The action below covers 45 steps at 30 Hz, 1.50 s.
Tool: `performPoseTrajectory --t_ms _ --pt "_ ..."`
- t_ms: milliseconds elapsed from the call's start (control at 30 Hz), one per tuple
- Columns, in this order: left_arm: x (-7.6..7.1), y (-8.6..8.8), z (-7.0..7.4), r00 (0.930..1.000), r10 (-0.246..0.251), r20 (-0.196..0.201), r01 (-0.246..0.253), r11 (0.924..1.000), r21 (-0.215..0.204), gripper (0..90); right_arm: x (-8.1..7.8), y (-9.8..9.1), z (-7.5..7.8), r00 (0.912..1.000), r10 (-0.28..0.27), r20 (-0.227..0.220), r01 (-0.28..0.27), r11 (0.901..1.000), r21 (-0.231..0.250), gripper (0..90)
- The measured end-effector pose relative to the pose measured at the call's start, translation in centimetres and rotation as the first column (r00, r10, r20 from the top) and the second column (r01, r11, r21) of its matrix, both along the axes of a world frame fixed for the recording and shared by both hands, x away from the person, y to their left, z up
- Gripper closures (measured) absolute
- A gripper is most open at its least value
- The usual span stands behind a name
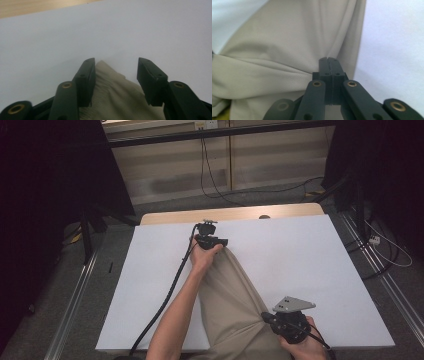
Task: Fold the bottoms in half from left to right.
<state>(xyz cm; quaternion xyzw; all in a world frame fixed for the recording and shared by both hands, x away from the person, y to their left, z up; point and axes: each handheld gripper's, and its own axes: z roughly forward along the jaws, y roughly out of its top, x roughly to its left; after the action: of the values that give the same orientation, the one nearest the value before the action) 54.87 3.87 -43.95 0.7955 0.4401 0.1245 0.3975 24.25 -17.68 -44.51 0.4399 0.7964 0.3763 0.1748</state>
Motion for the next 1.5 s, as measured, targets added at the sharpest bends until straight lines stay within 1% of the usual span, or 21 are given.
performPoseTrajectory --t_ms 67,167,267,367,400,467,533,633,733,767,867,900,967,1067,1100,1167,1233,1300,1333,1433,1500 --pt "-0.2 0.2 0.4 1.0000 0.008 0.000 -0.008 1.0000 0.000 45.1 0.2 0.0 -0.2 1.0000 -0.001 -0.003 0.001 0.9999 -0.017 90.0" --pt "-0.9 0.8 1.5 0.9995 0.001 0.033 -0.001 0.9999 0.012 36.4 0.5 -0.2 -0.3 0.9999 -0.010 0.004 0.010 0.9985 -0.053 90.0" --pt "-2.1 1.9 2.6 0.9972 0.006 0.074 -0.005 0.9999 -0.010 31.1 0.6 -0.7 -0.3 0.9997 -0.023 0.009 0.024 0.9969 -0.075 90.0" --pt "-3.3 3.0 3.1 0.9948 -0.003 0.101 0.005 0.9999 -0.015 26.5 0.7 -1.3 -0.4 0.9992 -0.039 -0.008 0.038 0.9969 -0.069 90.0" --pt "-3.8 3.5 3.1 0.9946 0.005 0.104 -0.001 0.9992 -0.039 24.4 0.8 -1.4 -0.5 0.9991 -0.030 -0.028 0.029 0.9981 -0.055 90.0" --pt "-4.8 4.5 3.0 0.9954 0.003 0.096 0.004 0.9980 -0.064 21.9 0.8 -1.5 -0.6 0.9985 -0.045 -0.032 0.044 0.9978 -0.049 86.0" --pt "-6.1 5.4 2.9 0.9937 -0.006 0.112 0.012 0.9987 -0.050 19.5 0.6 -1.7 -0.4 0.9988 -0.049 0.006 0.049 0.9959 -0.076 80.1" --pt "-8.2 6.7 2.7 0.9907 -0.026 0.134 0.032 0.9985 -0.044 16.8 0.2 -1.8 0.4 0.9990 -0.036 0.025 0.037 0.9989 -0.029 73.4" --pt "-10.7 7.9 2.4 0.9896 -0.056 0.133 0.061 0.9974 -0.037 15.6 -0.4 -0.5 0.9 0.9990 0.018 0.040 -0.018 0.9998 0.003 68.8" --pt "-11.5 8.1 2.4 0.9890 -0.065 0.133 0.068 0.9976 -0.014 15.6 -0.5 0.2 0.9 0.9978 0.050 0.042 -0.051 0.9987 0.008 67.9" --pt "-14.2 8.9 1.7 0.9901 -0.092 0.106 0.093 0.9956 -0.003 15.6 -0.7 3.1 0.7 0.9862 0.161 0.040 -0.161 0.9870 0.001 65.2" --pt "-15.1 9.1 1.3 0.9896 -0.109 0.094 0.108 0.9940 0.016 15.9 -0.8 4.1 0.7 0.9803 0.195 0.030 -0.195 0.9807 -0.002 64.2" --pt "-16.5 9.5 0.6 0.9878 -0.133 0.081 0.132 0.9910 0.024 16.9 -0.9 6.2 0.3 0.9598 0.280 0.024 -0.279 0.9601 -0.011 63.5" --pt "-17.9 9.9 -0.4 0.9842 -0.168 0.058 0.165 0.9852 0.046 17.6 -0.9 8.1 -0.4 0.9363 0.351 0.000 -0.351 0.9358 -0.030 62.0" --pt "-18.1 9.9 -0.8 0.9837 -0.172 0.054 0.169 0.9840 0.057 18.1 -0.9 8.5 -0.7 0.9324 0.362 -0.004 -0.361 0.9317 -0.037 60.9" --pt "-18.2 9.5 -1.7 0.9853 -0.168 0.030 0.165 0.9828 0.083 19.9 -0.9 8.9 -1.4 0.9287 0.370 -0.022 -0.371 0.9278 -0.043 60.0" --pt "-18.1 8.8 -2.3 0.9862 -0.164 0.017 0.161 0.9789 0.126 20.7 -1.1 8.7 -1.8 0.9325 0.361 -0.021 -0.361 0.9320 -0.030 59.0" --pt "-18.2 8.4 -2.4 0.9846 -0.168 0.050 0.158 0.9735 0.166 20.0 -1.4 8.2 -1.8 0.9334 0.359 -0.013 -0.359 0.9327 -0.035 59.0" --pt "-18.1 8.3 -2.5 0.9871 -0.154 0.044 0.145 0.9778 0.151 19.4 -1.7 8.0 -1.7 0.9357 0.352 -0.014 -0.353 0.9349 -0.040 59.5" --pt "-18.2 8.2 -2.5 0.9886 -0.144 0.044 0.136 0.9788 0.154 19.6 -2.4 6.9 -1.9 0.9344 0.356 -0.019 -0.356 0.9339 -0.031 65.9" --pt "-18.2 8.2 -2.5 0.9884 -0.146 0.042 0.138 0.9783 0.155 19.7 -2.8 6.3 -1.8 0.9325 0.361 -0.016 -0.361 0.9318 -0.036 74.8"
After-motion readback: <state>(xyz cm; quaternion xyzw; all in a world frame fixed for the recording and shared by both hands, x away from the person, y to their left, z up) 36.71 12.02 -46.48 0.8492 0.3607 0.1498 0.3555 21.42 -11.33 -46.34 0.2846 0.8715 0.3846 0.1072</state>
